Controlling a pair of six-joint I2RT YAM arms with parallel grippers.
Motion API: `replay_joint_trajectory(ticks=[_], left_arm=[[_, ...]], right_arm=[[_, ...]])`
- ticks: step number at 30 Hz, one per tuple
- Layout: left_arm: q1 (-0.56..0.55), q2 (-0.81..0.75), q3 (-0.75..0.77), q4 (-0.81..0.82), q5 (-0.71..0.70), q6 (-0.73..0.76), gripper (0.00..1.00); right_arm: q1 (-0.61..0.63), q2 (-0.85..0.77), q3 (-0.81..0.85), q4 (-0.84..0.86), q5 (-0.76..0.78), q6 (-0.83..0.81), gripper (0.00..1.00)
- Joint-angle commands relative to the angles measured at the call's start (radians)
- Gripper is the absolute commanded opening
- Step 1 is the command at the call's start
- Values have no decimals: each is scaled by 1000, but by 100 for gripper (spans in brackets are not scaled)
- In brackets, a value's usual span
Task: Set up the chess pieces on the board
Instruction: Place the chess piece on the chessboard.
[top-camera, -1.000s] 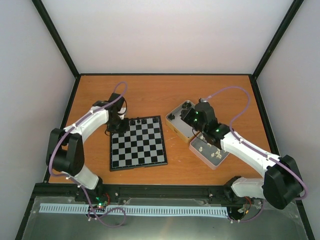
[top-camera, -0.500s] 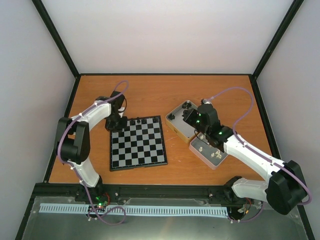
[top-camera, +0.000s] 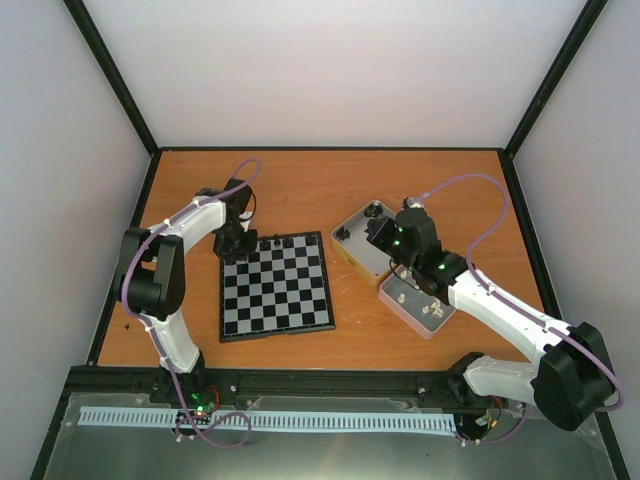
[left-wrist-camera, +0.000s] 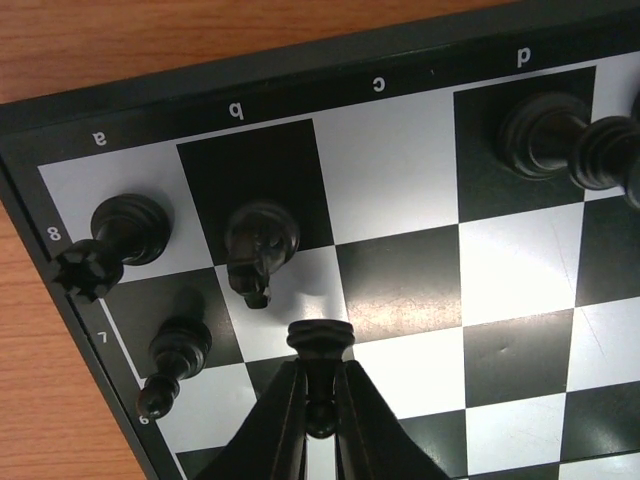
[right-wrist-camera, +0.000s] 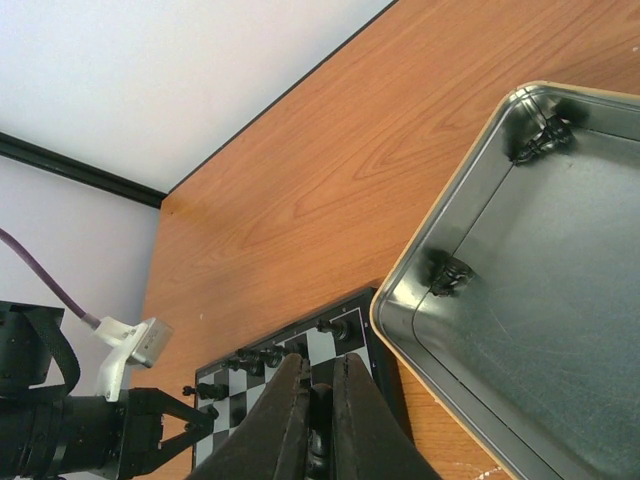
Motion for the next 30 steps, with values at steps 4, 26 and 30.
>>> replay_joint_trajectory(ticks=[4, 26, 30], left_arm=[[7, 13, -7, -9, -8, 16, 8], [7, 40, -7, -12, -41, 7, 17], [7, 27, -4, -12, -30, 8, 20]], right_arm=[[6, -2, 8, 9, 35, -9, 6], [6, -8, 6, -6, 49, -9, 6], [5, -5, 9, -2, 42, -10, 6]])
